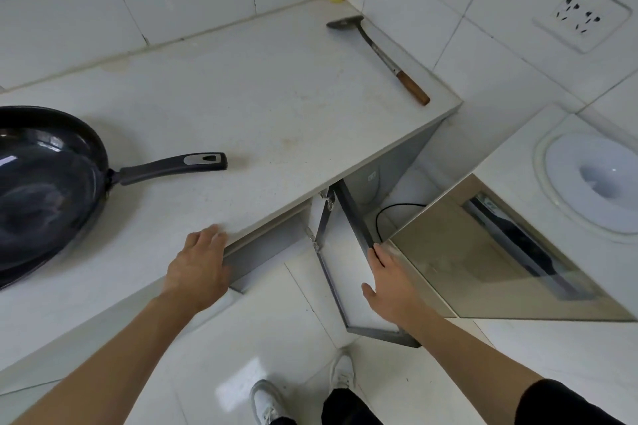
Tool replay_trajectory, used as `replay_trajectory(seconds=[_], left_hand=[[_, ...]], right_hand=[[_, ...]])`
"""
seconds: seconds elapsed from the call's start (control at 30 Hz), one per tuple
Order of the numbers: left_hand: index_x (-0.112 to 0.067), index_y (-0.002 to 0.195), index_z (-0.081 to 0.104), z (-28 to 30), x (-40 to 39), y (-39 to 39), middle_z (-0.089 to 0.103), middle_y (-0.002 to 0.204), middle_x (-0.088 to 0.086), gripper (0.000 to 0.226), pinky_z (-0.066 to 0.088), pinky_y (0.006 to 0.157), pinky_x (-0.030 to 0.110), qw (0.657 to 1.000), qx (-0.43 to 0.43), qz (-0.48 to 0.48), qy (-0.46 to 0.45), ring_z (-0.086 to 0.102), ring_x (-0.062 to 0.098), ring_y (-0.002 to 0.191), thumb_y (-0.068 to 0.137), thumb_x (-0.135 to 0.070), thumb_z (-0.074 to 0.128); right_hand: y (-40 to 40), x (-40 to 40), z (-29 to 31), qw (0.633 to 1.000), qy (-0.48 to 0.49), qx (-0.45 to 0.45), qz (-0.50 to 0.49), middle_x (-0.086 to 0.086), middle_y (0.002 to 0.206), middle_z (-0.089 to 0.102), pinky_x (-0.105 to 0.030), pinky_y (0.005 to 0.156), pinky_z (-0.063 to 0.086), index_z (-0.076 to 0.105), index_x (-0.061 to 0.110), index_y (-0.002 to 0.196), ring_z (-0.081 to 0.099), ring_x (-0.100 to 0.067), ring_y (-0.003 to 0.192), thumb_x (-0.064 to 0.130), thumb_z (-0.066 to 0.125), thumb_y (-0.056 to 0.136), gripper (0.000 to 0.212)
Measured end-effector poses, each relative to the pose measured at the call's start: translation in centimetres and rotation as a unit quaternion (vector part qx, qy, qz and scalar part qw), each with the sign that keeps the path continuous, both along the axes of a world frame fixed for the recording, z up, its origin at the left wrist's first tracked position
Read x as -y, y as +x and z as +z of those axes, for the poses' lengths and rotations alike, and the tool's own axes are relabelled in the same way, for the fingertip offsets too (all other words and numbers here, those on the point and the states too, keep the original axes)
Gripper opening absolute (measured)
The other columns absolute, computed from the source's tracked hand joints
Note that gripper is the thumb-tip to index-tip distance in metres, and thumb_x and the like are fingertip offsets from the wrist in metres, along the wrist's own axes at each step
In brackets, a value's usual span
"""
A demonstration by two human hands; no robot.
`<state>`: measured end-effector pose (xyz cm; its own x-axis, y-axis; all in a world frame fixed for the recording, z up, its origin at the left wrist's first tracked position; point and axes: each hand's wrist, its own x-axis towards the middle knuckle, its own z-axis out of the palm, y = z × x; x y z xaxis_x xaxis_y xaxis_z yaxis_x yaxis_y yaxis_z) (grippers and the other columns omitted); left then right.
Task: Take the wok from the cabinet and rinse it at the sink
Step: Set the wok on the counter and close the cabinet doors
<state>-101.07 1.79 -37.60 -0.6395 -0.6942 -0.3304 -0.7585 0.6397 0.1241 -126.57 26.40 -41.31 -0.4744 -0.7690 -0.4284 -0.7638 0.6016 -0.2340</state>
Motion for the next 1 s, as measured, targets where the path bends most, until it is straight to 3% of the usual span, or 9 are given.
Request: replay_trajectory(seconds=[0.17,0.23,0.37,0.47,0.57,0.7,0.77,0.87,1.0], left_hand=[[-0.025,0.144,0.035,-0.5,0.8,1.3,0.026,0.156,-0.006,0.055,0.051,0.094,0.041,1.0,-0.025,-0.015,0.009,0.026,0.021,0.138,0.092,-0.024,0.053],[-0.027,0.146,0.033,-0.6,1.1,1.7,0.025,0.158,-0.006,0.057,0.05,0.097,0.041,0.999,-0.03,-0.021,0.014,0.025,0.02,0.14,0.092,-0.024,0.053],[-0.027,0.147,0.032,-0.7,1.2,1.7,0.026,0.158,-0.005,0.055,0.048,0.1,0.041,0.999,-0.038,-0.02,0.012,0.024,0.02,0.142,0.094,-0.026,0.051],[-0.026,0.147,0.031,-0.7,1.1,1.7,0.024,0.159,-0.005,0.055,0.047,0.102,0.041,0.999,-0.044,-0.013,0.015,0.023,0.02,0.142,0.095,-0.025,0.049],[-0.025,0.149,0.028,-0.8,0.6,1.9,0.021,0.16,-0.005,0.059,0.043,0.105,0.037,0.999,-0.049,-0.01,0.014,0.021,0.02,0.144,0.094,-0.023,0.051],[-0.023,0.149,0.028,-0.9,0.3,1.9,0.019,0.161,-0.004,0.064,0.042,0.106,0.037,0.998,-0.055,-0.005,0.014,0.02,0.021,0.144,0.092,-0.019,0.054],[-0.023,0.149,0.028,-0.8,0.4,1.9,0.02,0.16,-0.004,0.064,0.043,0.105,0.038,0.998,-0.055,-0.005,0.016,0.02,0.021,0.144,0.091,-0.018,0.055],[-0.023,0.149,0.028,-0.8,0.7,1.9,0.019,0.16,-0.003,0.063,0.043,0.105,0.038,0.999,-0.05,-0.011,0.017,0.019,0.022,0.144,0.091,-0.017,0.055],[-0.025,0.145,0.034,-0.3,1.2,3.0,0.021,0.158,0.0,0.056,0.049,0.098,0.039,0.999,-0.036,-0.01,0.007,0.021,0.025,0.142,0.093,-0.02,0.053]], right_hand=[[2.2,-0.6,-0.4,0.998,-0.049,0.008,0.047,-0.001,0.163,0.004,-0.027,0.11,0.032,0.014,0.012,0.154,0.028,-0.018,0.14,0.034,0.04,0.101,0.062],[3.0,-0.5,-0.1,0.995,-0.075,0.01,0.065,-0.004,0.162,0.01,-0.022,0.111,0.025,0.021,0.008,0.152,0.028,-0.018,0.142,0.027,0.038,0.102,0.056],[4.1,0.3,0.5,0.977,-0.127,-0.042,0.164,-0.016,0.135,0.057,-0.028,0.107,0.034,0.058,-0.001,0.127,0.047,-0.021,0.132,0.022,0.03,0.094,0.049],[4.8,-0.2,-0.9,0.966,-0.114,-0.025,0.233,-0.009,0.148,0.045,-0.033,0.111,0.034,0.051,0.004,0.137,0.029,-0.017,0.142,0.025,0.027,0.094,0.053],[6.2,-0.4,-1.1,0.95,-0.092,-0.023,0.298,-0.005,0.148,0.045,-0.027,0.112,0.033,0.053,0.009,0.136,0.032,-0.015,0.142,0.023,0.032,0.088,0.055],[7.5,1.0,-1.8,0.948,-0.071,-0.034,0.309,-0.005,0.15,0.042,-0.033,0.113,0.019,0.051,0.01,0.138,0.031,-0.018,0.142,0.022,0.035,0.084,0.058],[7.9,2.1,-2.6,0.947,-0.076,-0.032,0.312,-0.004,0.153,0.037,-0.035,0.114,0.016,0.045,0.012,0.142,0.026,-0.017,0.144,0.019,0.046,0.082,0.06],[8.8,4.0,-2.9,0.947,-0.085,-0.022,0.308,-0.004,0.153,0.038,-0.037,0.116,0.025,0.044,0.013,0.143,0.031,-0.019,0.143,0.016,0.065,0.076,0.07],[10.7,6.4,-2.6,0.956,-0.114,-0.026,0.271,-0.01,0.148,0.039,-0.039,0.112,0.036,0.047,0.015,0.139,0.039,-0.027,0.137,0.012,0.069,0.073,0.069]])
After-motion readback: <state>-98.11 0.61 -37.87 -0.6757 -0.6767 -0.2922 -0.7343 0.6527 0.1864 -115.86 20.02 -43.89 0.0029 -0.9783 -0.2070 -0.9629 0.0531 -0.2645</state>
